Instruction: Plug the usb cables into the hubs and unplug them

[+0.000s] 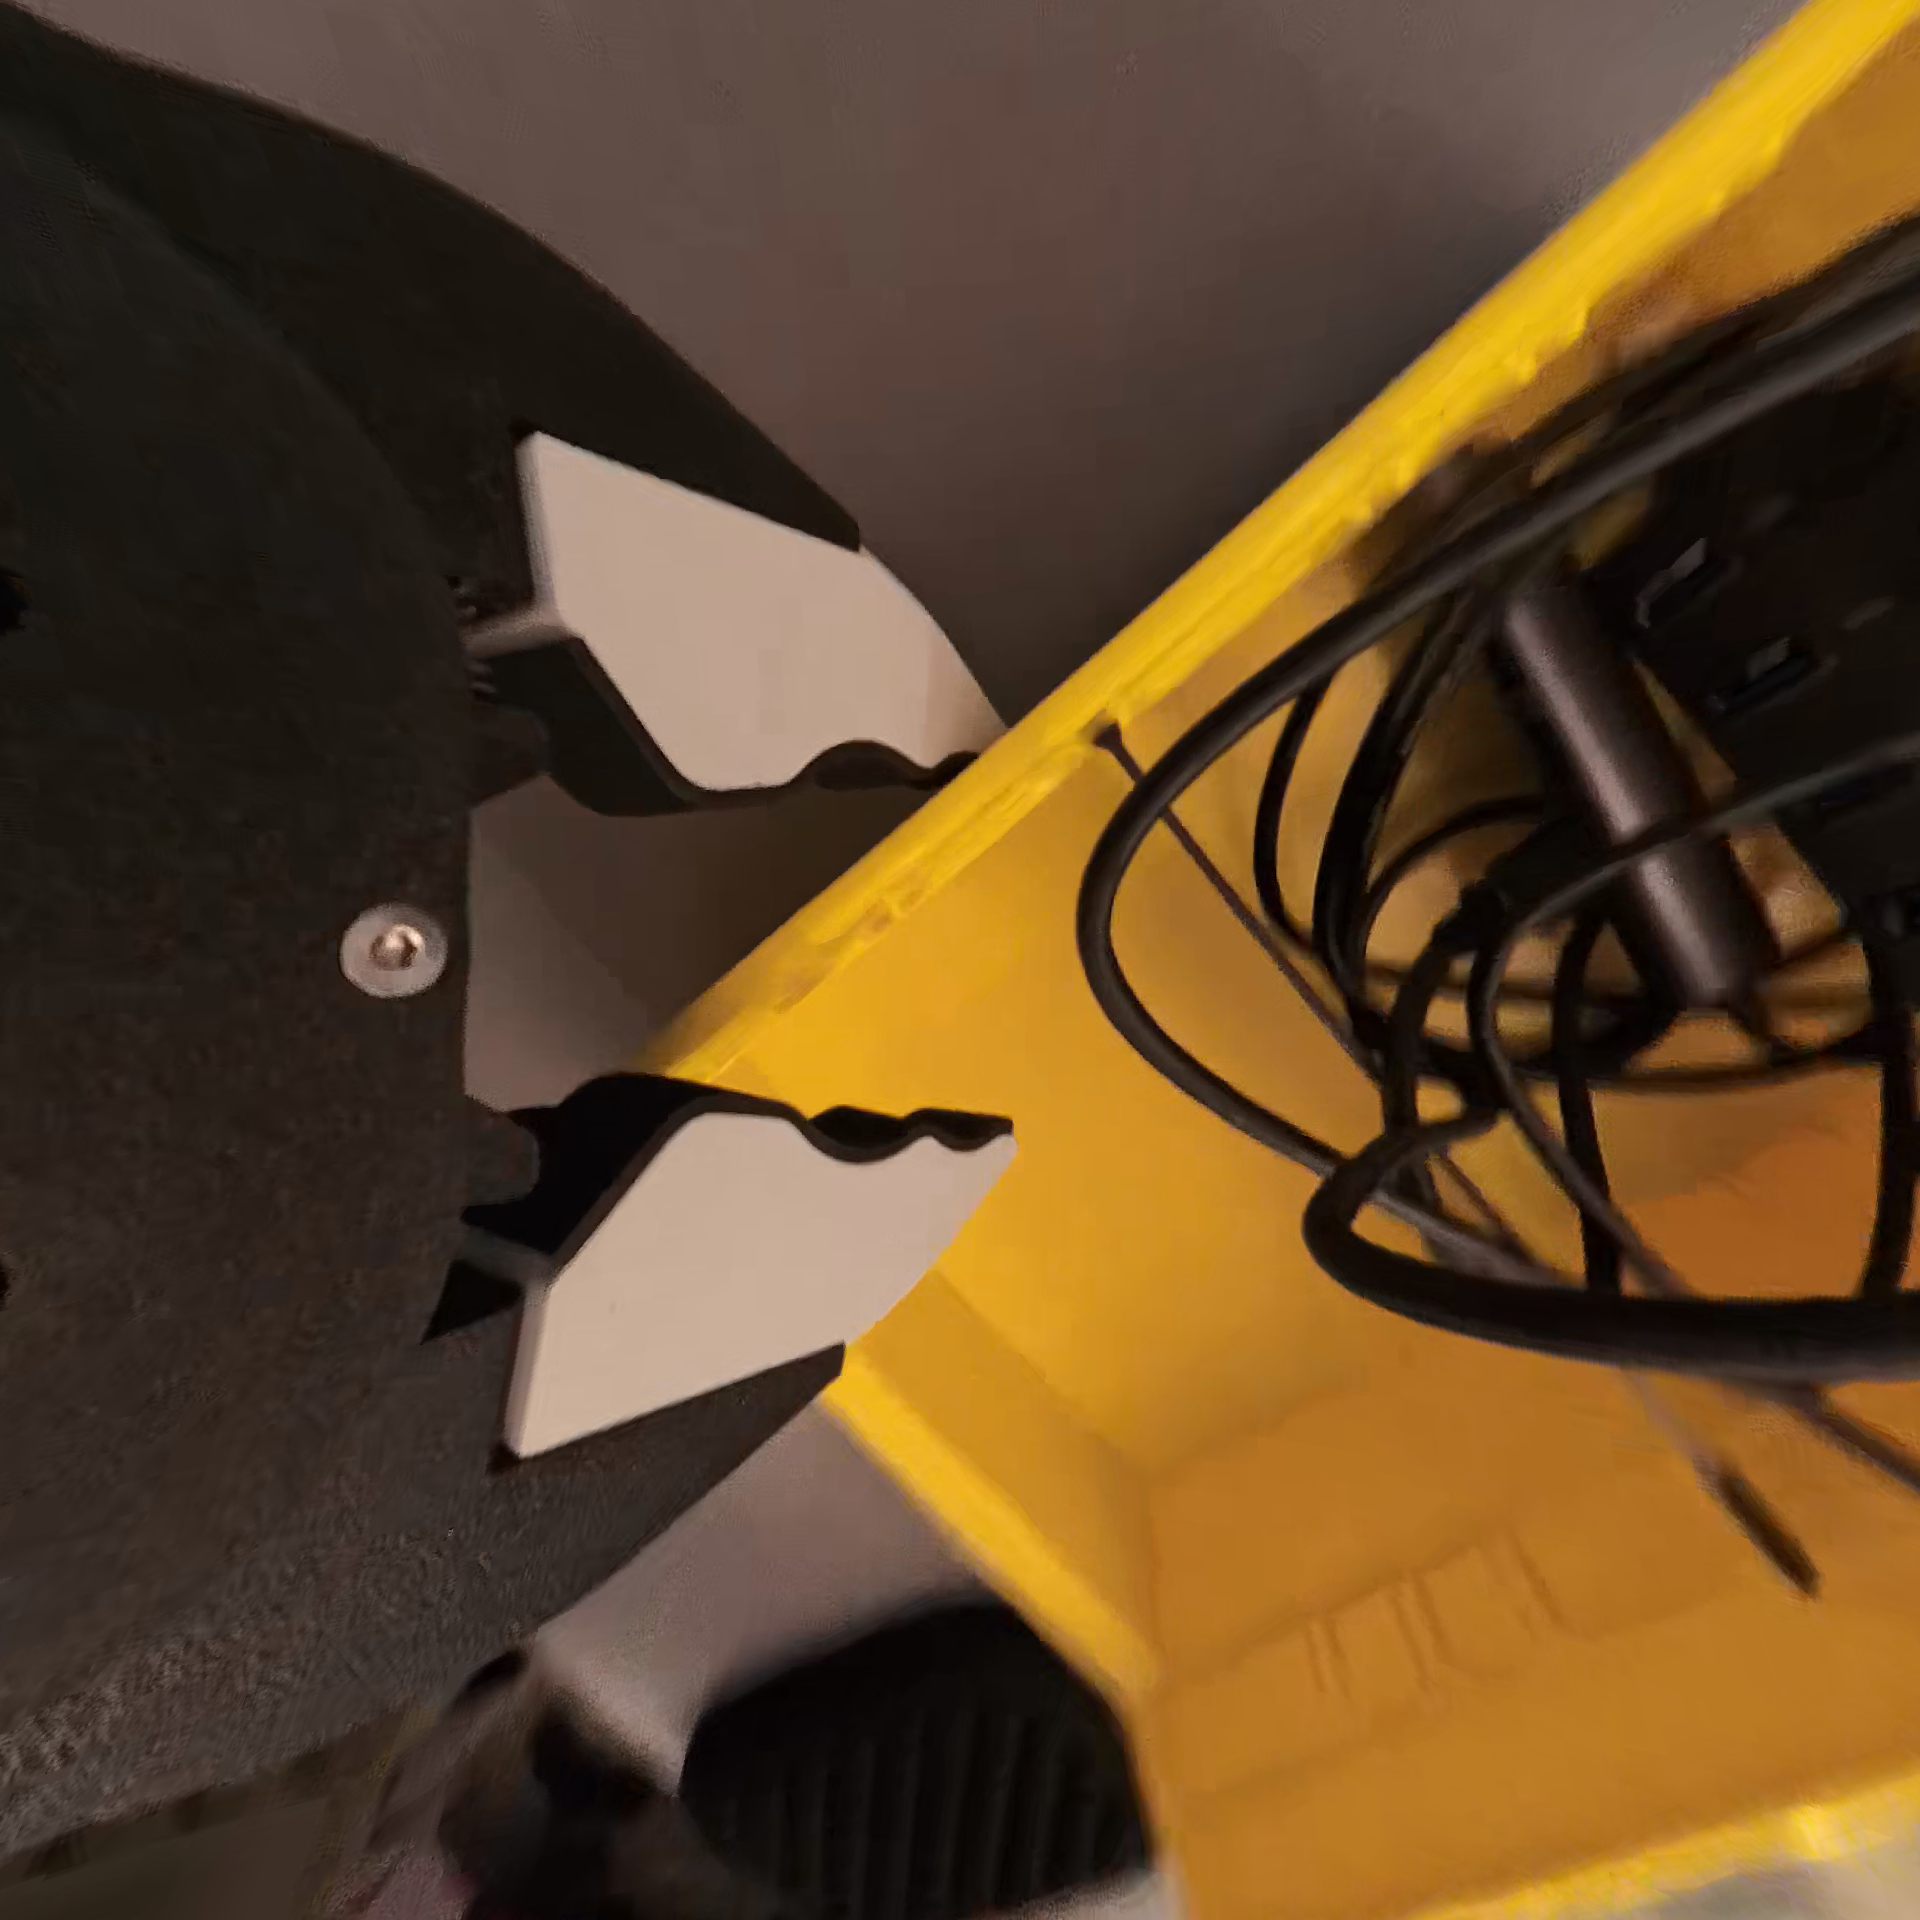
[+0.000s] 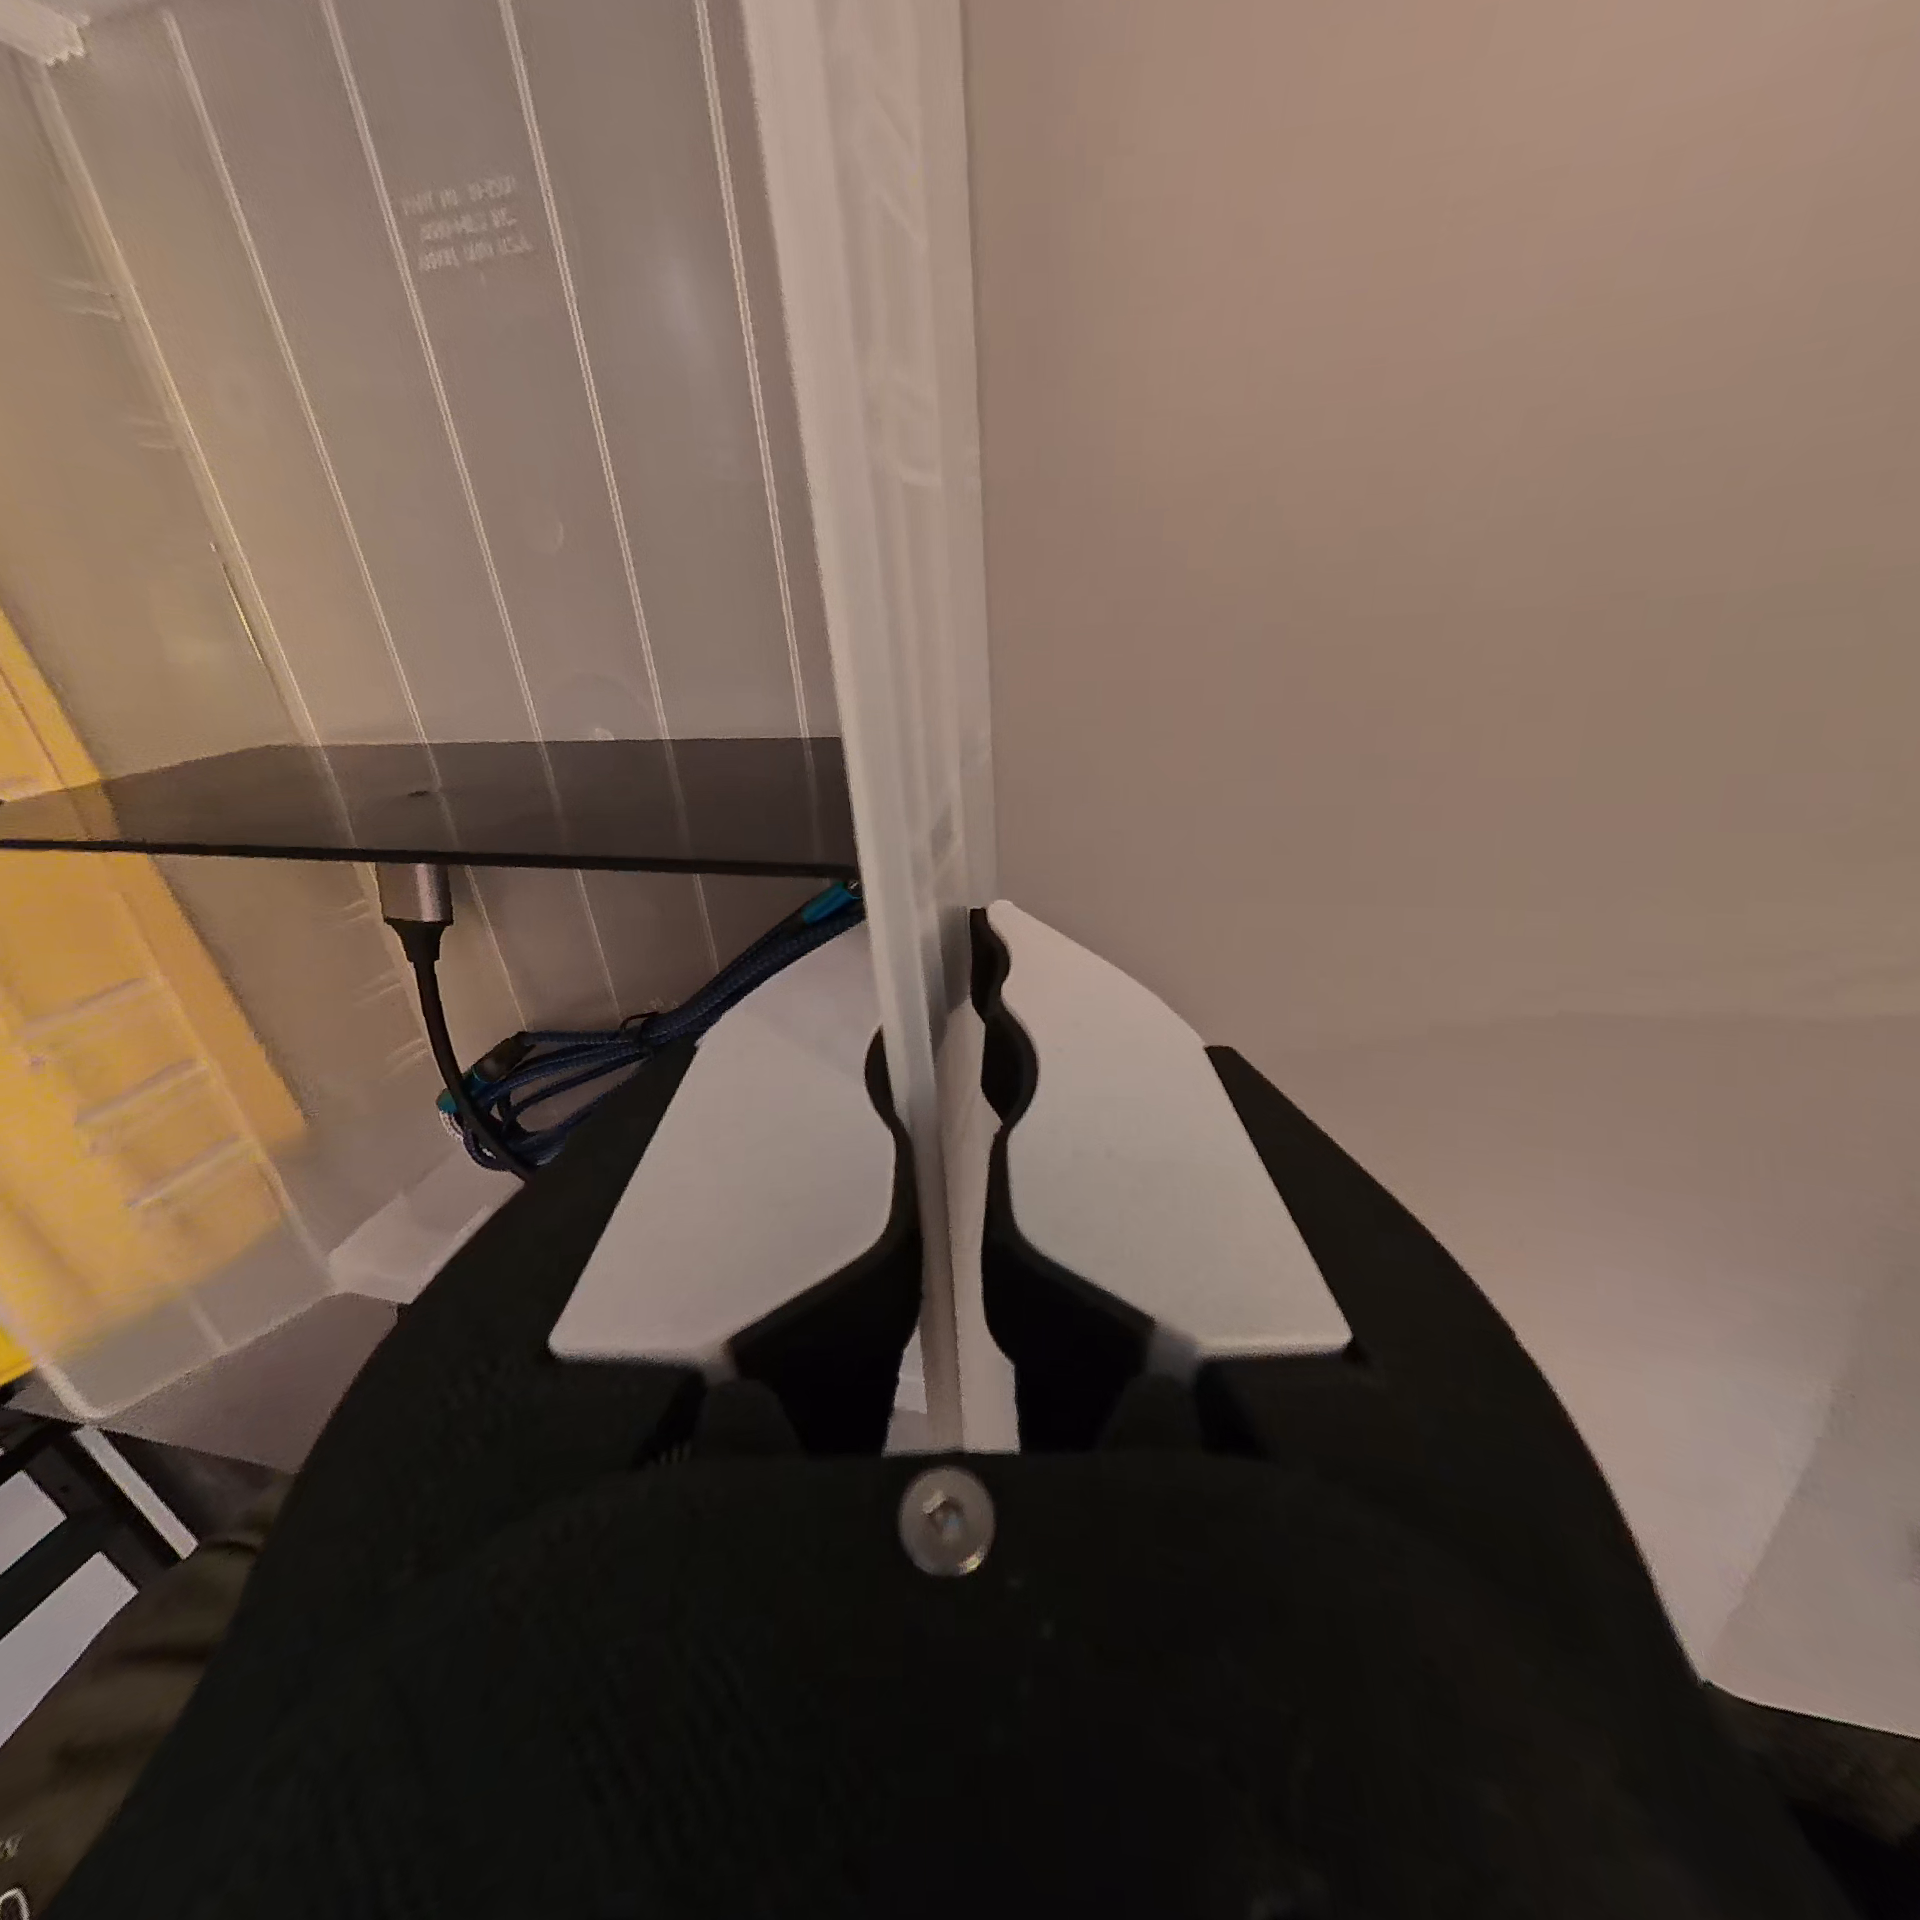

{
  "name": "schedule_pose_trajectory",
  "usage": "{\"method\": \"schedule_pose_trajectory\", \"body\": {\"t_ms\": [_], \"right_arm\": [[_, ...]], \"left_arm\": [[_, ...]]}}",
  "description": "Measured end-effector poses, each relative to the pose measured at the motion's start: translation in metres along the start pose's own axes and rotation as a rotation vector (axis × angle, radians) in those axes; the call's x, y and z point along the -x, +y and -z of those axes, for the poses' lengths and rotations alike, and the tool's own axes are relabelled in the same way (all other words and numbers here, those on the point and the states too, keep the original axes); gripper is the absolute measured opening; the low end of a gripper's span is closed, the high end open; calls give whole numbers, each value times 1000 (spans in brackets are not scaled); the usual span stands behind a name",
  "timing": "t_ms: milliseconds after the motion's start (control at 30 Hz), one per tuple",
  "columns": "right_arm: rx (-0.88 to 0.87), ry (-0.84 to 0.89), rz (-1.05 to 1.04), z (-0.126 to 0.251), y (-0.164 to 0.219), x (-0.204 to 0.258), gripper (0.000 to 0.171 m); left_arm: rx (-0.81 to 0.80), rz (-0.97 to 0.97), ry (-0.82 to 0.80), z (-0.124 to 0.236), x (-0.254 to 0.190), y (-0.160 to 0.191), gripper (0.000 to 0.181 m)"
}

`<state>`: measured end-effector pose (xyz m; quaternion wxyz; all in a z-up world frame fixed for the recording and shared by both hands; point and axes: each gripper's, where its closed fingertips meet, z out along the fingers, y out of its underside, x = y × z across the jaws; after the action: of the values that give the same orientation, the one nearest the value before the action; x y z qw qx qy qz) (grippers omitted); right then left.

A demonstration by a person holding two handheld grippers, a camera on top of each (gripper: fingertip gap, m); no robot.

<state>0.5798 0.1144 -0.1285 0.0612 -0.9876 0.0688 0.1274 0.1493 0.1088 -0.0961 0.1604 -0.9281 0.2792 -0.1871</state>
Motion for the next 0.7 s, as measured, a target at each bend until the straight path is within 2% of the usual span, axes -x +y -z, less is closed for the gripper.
{"method": "schedule_pose_trajectory", "body": {"t_ms": [67,133,167,233,333,467,600,700], "right_arm": [[-3,2,13,0,3,2,8],[-1,-2,25,0,6,6,8],[2,-4,34,-1,8,8,9],[9,-4,56,-1,12,12,10],[15,-3,80,-2,15,18,10],[21,4,97,-4,18,26,9],[8,3,110,-7,15,38,9],[-3,-8,122,-10,13,50,10]], "left_arm": [[13,-147,-291,2,42,4,38],[34,-241,-465,7,75,11,35],[46,-247,-457,9,81,16,33],[24,-118,-286,10,75,23,13],[-8,-8,-140,17,82,30,7],[57,-66,-183,36,111,51,5],[51,87,-87,53,135,70,5],[55,94,-145,68,161,86,4]]}}
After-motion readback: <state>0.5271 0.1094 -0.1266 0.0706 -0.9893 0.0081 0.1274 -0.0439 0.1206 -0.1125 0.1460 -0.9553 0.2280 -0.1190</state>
